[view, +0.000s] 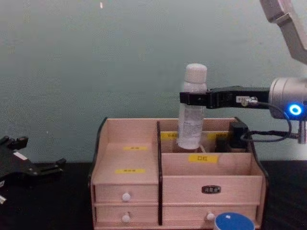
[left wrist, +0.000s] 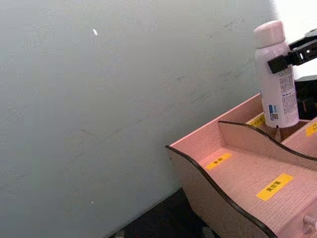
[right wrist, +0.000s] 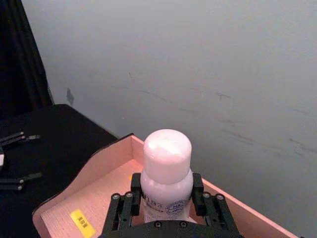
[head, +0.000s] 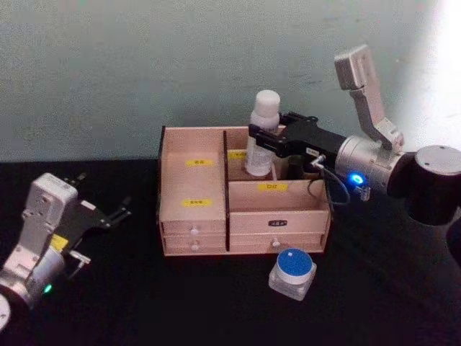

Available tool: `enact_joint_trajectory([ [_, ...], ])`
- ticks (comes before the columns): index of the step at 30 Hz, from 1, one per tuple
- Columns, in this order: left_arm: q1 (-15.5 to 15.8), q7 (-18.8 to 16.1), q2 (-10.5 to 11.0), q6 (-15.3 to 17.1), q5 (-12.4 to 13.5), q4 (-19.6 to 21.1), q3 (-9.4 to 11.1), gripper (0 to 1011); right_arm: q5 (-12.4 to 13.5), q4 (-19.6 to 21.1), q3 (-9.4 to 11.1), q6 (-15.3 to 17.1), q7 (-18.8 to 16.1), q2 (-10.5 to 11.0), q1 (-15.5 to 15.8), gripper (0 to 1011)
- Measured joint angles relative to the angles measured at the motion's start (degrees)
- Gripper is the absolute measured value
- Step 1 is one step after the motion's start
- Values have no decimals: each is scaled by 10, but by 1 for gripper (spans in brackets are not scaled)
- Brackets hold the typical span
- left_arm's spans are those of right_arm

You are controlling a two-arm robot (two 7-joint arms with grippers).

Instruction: Pick up the facial cleanser and watermelon frost from the table and place them into the tiered storage box.

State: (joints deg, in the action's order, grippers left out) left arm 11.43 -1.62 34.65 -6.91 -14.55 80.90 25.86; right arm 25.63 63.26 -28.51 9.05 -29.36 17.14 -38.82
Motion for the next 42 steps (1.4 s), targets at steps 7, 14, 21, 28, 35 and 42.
enact_joint_trajectory([
  [7,0,0,0,0,0,0,0,1001,-3,-15,1,-3,-3,-6,-4,601],
  [14,0,0,0,0,0,0,0,1001,-6,-25,1,-4,-5,-9,-5,601],
  [21,0,0,0,0,0,0,0,1001,-9,-36,2,-6,-9,-14,-5,601],
  [28,0,0,0,0,0,0,0,1001,-12,-45,1,-8,-11,-18,-6,601],
  [35,0,0,0,0,0,0,0,1001,-20,-57,-2,-10,-11,-22,-6,601],
  [42,0,0,0,0,0,0,0,1001,-29,-69,-4,-13,-10,-27,-6,601],
])
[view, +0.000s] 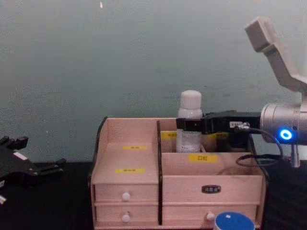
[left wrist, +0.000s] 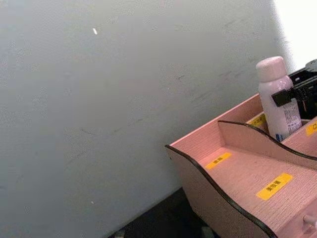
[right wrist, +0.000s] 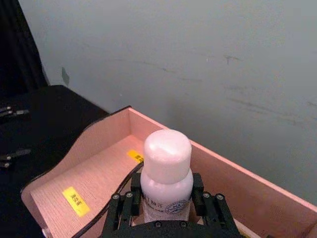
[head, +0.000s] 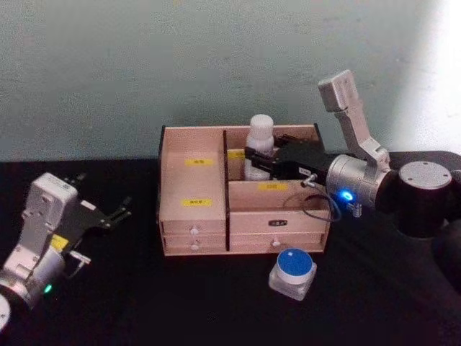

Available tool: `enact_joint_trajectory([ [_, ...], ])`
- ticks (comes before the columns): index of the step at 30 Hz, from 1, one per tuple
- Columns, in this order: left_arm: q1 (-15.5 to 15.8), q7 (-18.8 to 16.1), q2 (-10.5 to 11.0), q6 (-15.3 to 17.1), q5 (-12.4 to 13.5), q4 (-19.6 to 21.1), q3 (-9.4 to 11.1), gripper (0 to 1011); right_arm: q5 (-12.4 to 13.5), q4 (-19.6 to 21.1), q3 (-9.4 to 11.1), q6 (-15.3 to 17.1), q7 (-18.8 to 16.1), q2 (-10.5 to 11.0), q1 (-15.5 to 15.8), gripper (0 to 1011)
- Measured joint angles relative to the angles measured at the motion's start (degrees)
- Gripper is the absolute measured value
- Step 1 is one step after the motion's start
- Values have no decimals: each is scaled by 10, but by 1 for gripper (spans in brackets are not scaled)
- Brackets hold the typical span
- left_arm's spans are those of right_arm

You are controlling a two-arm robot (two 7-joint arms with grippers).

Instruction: Pick up the facial cleanser and watermelon frost from the table and place them into the tiered storage box.

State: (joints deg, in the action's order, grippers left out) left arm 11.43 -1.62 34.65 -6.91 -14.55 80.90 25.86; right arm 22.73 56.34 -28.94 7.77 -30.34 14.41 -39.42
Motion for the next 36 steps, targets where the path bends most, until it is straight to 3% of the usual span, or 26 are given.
enact_joint_trajectory([
  [36,0,0,0,0,0,0,0,1001,-21,-17,8,0,0,-9,3,601],
])
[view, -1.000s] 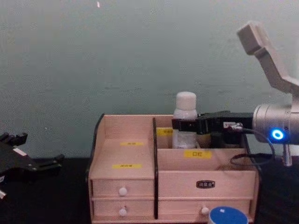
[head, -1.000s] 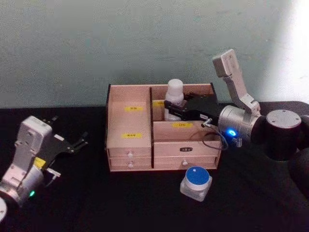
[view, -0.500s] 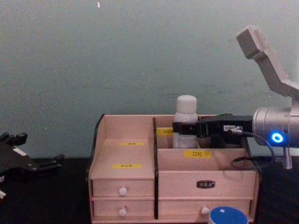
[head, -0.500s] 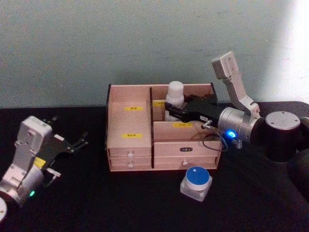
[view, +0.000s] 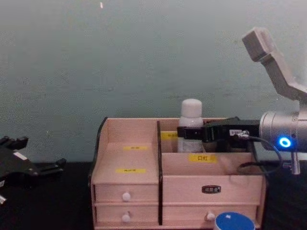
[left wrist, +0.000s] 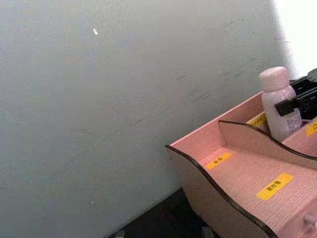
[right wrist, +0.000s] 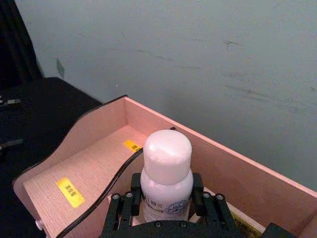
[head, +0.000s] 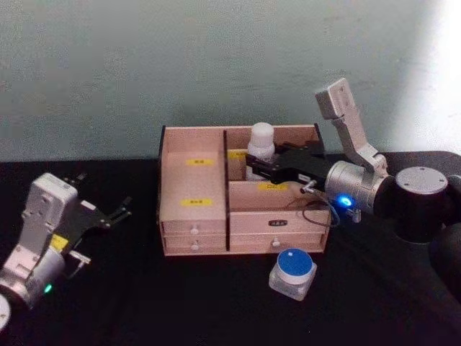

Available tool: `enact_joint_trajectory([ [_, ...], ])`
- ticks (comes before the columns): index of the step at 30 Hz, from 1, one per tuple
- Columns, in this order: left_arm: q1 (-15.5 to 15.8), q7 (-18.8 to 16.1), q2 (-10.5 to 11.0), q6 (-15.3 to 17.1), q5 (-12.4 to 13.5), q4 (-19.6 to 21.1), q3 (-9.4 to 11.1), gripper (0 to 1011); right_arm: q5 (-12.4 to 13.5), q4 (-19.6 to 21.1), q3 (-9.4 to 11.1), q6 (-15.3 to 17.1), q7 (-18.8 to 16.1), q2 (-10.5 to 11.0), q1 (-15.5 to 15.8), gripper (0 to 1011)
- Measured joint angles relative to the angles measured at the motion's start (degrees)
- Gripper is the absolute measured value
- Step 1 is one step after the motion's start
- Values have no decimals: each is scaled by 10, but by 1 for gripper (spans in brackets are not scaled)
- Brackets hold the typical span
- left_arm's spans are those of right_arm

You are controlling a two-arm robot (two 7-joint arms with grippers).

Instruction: Pick up the facial cleanser and watermelon frost from the table and place them into the tiered storage box.

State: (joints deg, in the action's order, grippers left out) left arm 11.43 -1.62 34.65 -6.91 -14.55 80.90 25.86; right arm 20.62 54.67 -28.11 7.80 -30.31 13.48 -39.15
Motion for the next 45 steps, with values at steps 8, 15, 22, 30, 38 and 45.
enact_joint_trajectory([
  [8,0,0,0,0,0,0,0,1001,0,0,0,0,0,0,0,603],
  [15,0,0,0,0,0,0,0,1001,0,0,0,1,0,0,0,787],
  [22,0,0,0,0,0,0,0,1001,1,0,0,1,0,0,0,969],
  [30,0,0,0,0,0,0,0,1002,1,0,0,1,0,0,0,1002],
  [38,0,0,0,0,0,0,0,1001,2,7,2,1,0,2,2,1002],
  [45,0,0,0,0,0,0,0,1001,11,66,16,2,8,17,25,1002],
])
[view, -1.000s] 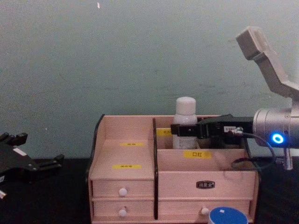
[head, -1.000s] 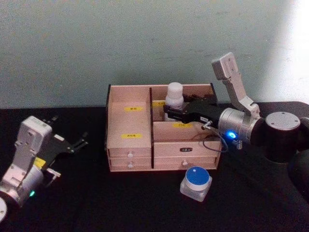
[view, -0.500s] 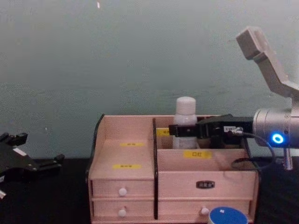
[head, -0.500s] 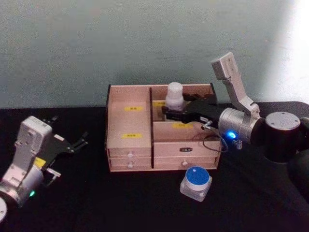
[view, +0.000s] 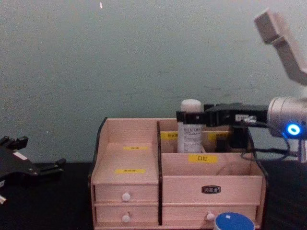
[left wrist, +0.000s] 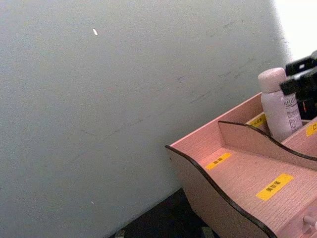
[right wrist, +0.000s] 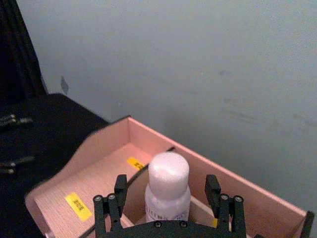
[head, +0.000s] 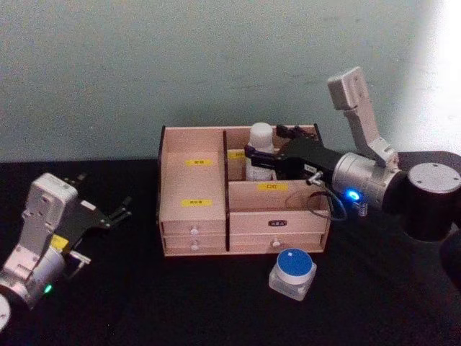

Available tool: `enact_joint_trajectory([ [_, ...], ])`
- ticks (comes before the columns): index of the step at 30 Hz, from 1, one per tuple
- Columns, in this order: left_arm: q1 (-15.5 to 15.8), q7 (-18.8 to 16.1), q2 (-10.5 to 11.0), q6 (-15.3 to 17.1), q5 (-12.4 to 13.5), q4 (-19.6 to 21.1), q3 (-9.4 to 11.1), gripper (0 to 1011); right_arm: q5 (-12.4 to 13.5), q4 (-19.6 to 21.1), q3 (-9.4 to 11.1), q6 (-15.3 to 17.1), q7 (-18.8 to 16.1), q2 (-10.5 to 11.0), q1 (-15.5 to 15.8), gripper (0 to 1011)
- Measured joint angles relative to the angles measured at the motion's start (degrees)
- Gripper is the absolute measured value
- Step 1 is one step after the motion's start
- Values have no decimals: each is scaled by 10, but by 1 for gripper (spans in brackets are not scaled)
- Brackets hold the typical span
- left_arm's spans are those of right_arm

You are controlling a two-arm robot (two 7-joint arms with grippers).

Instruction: Pick up the facial cleanser and watermelon frost from the table and place them into the tiered storage box.

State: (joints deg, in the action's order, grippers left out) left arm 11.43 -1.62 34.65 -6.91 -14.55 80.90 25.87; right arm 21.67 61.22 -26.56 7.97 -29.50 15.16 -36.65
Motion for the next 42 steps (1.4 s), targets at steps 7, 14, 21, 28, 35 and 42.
enact_joint_trajectory([
  [7,0,0,0,0,0,0,0,1001,18,84,14,14,6,28,37,1002],
  [14,0,0,0,0,0,0,0,1001,40,181,24,37,6,76,91,1002],
  [21,0,0,0,0,0,0,0,1002,56,263,28,54,6,136,159,1002],
  [28,0,0,0,0,0,0,0,1002,62,301,26,63,14,174,208,1002],
  [35,0,0,0,0,0,0,0,1001,60,320,17,85,29,194,238,1002],
  [42,0,0,0,0,0,0,0,1001,46,326,2,115,37,202,241,1002],
])
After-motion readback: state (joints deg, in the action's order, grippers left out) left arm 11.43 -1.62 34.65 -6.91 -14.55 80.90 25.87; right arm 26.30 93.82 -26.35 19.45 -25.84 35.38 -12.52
